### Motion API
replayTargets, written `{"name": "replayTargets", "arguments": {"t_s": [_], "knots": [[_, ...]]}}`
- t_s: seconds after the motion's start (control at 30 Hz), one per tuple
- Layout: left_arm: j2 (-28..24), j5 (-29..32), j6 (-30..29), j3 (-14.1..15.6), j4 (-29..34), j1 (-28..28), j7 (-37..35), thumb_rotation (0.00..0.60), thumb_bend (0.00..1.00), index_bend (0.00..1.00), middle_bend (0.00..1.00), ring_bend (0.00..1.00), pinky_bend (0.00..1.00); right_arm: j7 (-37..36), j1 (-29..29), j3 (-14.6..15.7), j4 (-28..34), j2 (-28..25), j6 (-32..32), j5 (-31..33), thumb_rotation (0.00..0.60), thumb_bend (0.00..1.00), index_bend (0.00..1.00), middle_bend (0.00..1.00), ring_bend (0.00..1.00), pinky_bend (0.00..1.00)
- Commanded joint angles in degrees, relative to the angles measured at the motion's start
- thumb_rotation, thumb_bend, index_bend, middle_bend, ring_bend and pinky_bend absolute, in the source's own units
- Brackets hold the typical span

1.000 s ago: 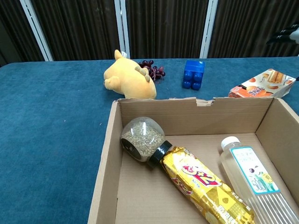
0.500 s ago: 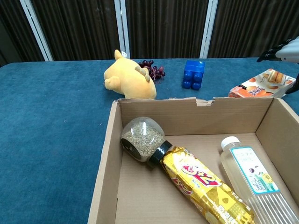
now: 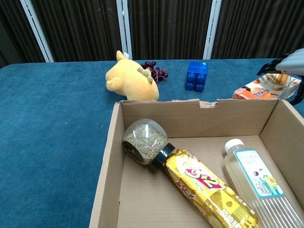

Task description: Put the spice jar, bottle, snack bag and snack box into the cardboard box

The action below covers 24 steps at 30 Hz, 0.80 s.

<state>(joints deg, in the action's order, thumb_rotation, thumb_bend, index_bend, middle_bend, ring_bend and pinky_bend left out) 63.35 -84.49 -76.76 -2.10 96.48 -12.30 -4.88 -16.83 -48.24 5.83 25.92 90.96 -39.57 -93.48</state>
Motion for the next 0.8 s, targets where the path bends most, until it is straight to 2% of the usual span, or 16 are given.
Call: {"name": "replayTargets", "arguments": {"t_s": [0.03, 0.23, 0.43, 0.5, 0.6, 0.63, 0.67, 0.77, 0.8], "knots": [[0.0, 0.0, 0.1, 0.0, -0.1, 0.0, -0.1, 0.6, 0.06, 0.02, 0.0, 0.0, 0.0, -1.3, -0.3, 0.7, -0.9, 0.6, 0.0, -0.7, 0.6, 0.0, 0.0, 0.0, 0.0, 0.03], [0.0, 0.2, 0.2, -0.2, -0.3, -0.2, -0.4, 0.6, 0.06, 0.02, 0.0, 0.0, 0.0, -2.7, -0.8, 1.4, -1.1, 1.1, -0.3, -1.6, 0.6, 0.0, 0.0, 0.0, 0.0, 0.03], [0.0, 0.2, 0.3, -0.2, -0.4, -0.2, -0.6, 0.6, 0.06, 0.02, 0.0, 0.0, 0.0, -3.5, -1.5, 2.3, -2.6, 2.7, 2.2, -2.1, 0.6, 0.0, 0.0, 0.0, 0.0, 0.03], [0.0, 0.3, 0.4, -0.2, -0.5, -0.2, -0.7, 0.6, 0.06, 0.02, 0.0, 0.0, 0.0, -3.6, -1.4, 2.4, -3.3, 3.3, 2.3, -2.2, 0.6, 0.0, 0.03, 0.0, 0.0, 0.03], [0.0, 0.4, 0.5, -0.2, -0.5, -0.2, -0.7, 0.6, 0.06, 0.02, 0.0, 0.0, 0.0, -4.0, -1.2, 2.7, -4.1, 3.8, 2.1, -2.3, 0.6, 0.0, 0.17, 0.06, 0.03, 0.06], [0.0, 0.4, 0.5, -0.2, -0.5, -0.2, -0.7, 0.6, 0.06, 0.02, 0.0, 0.0, 0.0, -4.1, -1.1, 2.7, -4.3, 4.0, 1.9, -2.4, 0.6, 0.0, 0.26, 0.13, 0.09, 0.1], [0.0, 0.4, 0.5, -0.2, -0.5, -0.2, -0.7, 0.6, 0.06, 0.02, 0.0, 0.0, 0.0, -4.3, -1.0, 2.7, -4.5, 4.1, 1.4, -2.4, 0.6, 0.02, 0.36, 0.22, 0.17, 0.17], [0.0, 0.3, 0.5, -0.2, -0.5, -0.2, -0.8, 0.6, 0.06, 0.02, 0.0, 0.0, 0.0, -4.8, -0.6, 2.7, -5.1, 4.4, -1.4, -2.7, 0.6, 0.1, 0.55, 0.43, 0.38, 0.41], [0.0, 0.3, 0.5, -0.2, -0.5, -0.2, -0.8, 0.6, 0.06, 0.02, 0.0, 0.0, 0.0, -4.9, -0.5, 2.7, -5.3, 4.4, -2.3, -2.8, 0.6, 0.12, 0.59, 0.48, 0.42, 0.46]]}}
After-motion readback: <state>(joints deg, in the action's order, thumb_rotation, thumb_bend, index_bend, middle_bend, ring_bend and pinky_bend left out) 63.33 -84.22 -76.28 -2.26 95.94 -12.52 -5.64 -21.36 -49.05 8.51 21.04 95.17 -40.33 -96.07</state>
